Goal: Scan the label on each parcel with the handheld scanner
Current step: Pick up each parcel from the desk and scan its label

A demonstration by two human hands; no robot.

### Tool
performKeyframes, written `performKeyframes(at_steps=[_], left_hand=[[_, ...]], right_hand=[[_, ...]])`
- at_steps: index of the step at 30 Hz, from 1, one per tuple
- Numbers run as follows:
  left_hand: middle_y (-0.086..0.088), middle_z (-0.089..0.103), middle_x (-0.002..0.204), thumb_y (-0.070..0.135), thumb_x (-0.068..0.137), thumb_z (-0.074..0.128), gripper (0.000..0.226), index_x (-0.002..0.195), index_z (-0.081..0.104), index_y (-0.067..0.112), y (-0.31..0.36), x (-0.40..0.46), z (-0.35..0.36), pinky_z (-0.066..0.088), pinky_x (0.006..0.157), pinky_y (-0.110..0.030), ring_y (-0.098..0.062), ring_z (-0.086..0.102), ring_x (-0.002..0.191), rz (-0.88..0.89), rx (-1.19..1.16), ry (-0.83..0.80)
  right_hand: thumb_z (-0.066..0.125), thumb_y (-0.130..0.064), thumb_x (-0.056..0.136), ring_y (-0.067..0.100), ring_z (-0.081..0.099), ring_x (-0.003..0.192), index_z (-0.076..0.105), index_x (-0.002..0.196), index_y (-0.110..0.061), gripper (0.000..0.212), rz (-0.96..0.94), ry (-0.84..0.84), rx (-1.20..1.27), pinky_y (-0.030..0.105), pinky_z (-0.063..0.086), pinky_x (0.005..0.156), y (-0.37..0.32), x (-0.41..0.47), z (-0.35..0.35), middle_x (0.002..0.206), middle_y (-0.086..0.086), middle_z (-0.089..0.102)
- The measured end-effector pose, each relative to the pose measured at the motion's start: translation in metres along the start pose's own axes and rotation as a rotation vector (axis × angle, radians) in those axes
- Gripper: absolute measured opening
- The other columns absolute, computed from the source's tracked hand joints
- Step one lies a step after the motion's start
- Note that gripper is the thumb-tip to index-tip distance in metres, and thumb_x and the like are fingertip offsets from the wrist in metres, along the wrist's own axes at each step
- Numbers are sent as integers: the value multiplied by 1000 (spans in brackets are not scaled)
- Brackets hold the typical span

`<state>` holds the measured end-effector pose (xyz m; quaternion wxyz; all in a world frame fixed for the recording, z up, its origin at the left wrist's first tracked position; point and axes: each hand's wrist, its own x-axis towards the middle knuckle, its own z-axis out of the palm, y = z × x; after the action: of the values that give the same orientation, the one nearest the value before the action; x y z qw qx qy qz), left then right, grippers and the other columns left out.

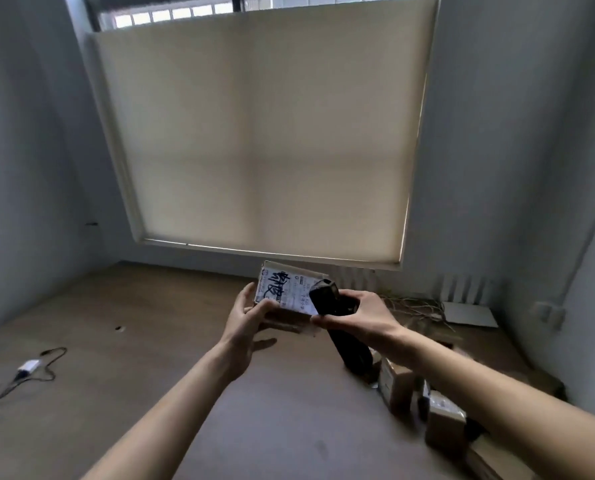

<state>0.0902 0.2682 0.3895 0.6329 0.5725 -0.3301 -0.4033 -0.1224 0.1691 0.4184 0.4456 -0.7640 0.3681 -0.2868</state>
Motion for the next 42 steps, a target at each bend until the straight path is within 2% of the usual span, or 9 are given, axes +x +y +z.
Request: performKeyframes(at_steps=[9, 14, 18, 23, 27, 30, 34, 38, 42], left_hand=[[-7, 69, 122, 53, 93, 63, 48, 134, 49, 32, 21, -80, -219, 51, 96, -51, -24, 68, 104, 2, 125, 326], [4, 64, 114, 49, 82, 79, 77, 145, 33, 46, 18, -140, -345, 52, 83, -43, -16, 63, 99, 12, 149, 403], [-9, 74, 113, 58, 56, 85, 95, 141, 44, 53, 1, -186, -439, 53, 94, -50, -29, 68, 109, -67, 119, 467], [-15, 70, 113, 17, 86, 75, 50, 130, 55, 32, -31, -232, -532, 58, 55, -31, -26, 72, 86, -122, 29, 642], [-7, 63, 117, 24, 88, 74, 37, 121, 58, 31, -66, -254, -601, 56, 74, -39, -26, 64, 103, -174, -11, 765], [-3, 63, 110, 27, 87, 76, 36, 120, 59, 26, -89, -263, -650, 55, 66, -31, -15, 62, 95, -214, -15, 876], [-9, 67, 121, 52, 61, 88, 55, 108, 62, 39, -122, -267, -720, 55, 94, -55, -30, 66, 110, -254, -56, 986], [-8, 69, 111, 32, 86, 78, 43, 122, 56, 27, -158, -253, -787, 60, 57, -35, -17, 70, 83, -284, -70, 1144], [-10, 65, 122, 33, 87, 78, 50, 129, 51, 26, -194, -239, -841, 60, 53, -31, -22, 70, 96, -337, -92, 1222]], right_hand=[[96, -34, 70, 0, 69, 78, 80, 109, -28, 42, -132, -246, 58, 14, 53, 74, -96, 19, 193, 94, -11, 80], [94, -31, 73, 2, 61, 67, 80, 104, -20, 35, -142, -388, 76, 15, 48, 66, -137, 15, 321, 75, -14, 69], [93, -30, 75, 2, 62, 67, 80, 107, -20, 36, -155, -518, 70, 15, 50, 66, -160, 6, 421, 75, -15, 70], [94, -34, 74, 7, 69, 75, 79, 112, -23, 42, -141, -695, 28, 21, 56, 74, -176, -4, 537, 95, -1, 79], [94, -33, 73, 3, 71, 73, 77, 119, -26, 50, -136, -822, 5, 14, 54, 65, -182, -4, 625, 90, -11, 76], [94, -32, 74, 4, 70, 68, 76, 120, -23, 50, -123, -889, -7, 15, 53, 60, -182, 4, 692, 83, -11, 74], [95, -36, 71, 17, 76, 76, 77, 115, -22, 49, -100, -945, -49, 32, 65, 73, -176, 23, 776, 86, -3, 78], [96, -41, 68, 15, 76, 74, 78, 106, -21, 47, -72, -951, -82, 34, 65, 74, -160, 49, 863, 86, -1, 77], [96, -42, 68, 9, 74, 75, 76, 109, -24, 49, -55, -949, -121, 33, 65, 75, -141, 68, 924, 89, -7, 77]])
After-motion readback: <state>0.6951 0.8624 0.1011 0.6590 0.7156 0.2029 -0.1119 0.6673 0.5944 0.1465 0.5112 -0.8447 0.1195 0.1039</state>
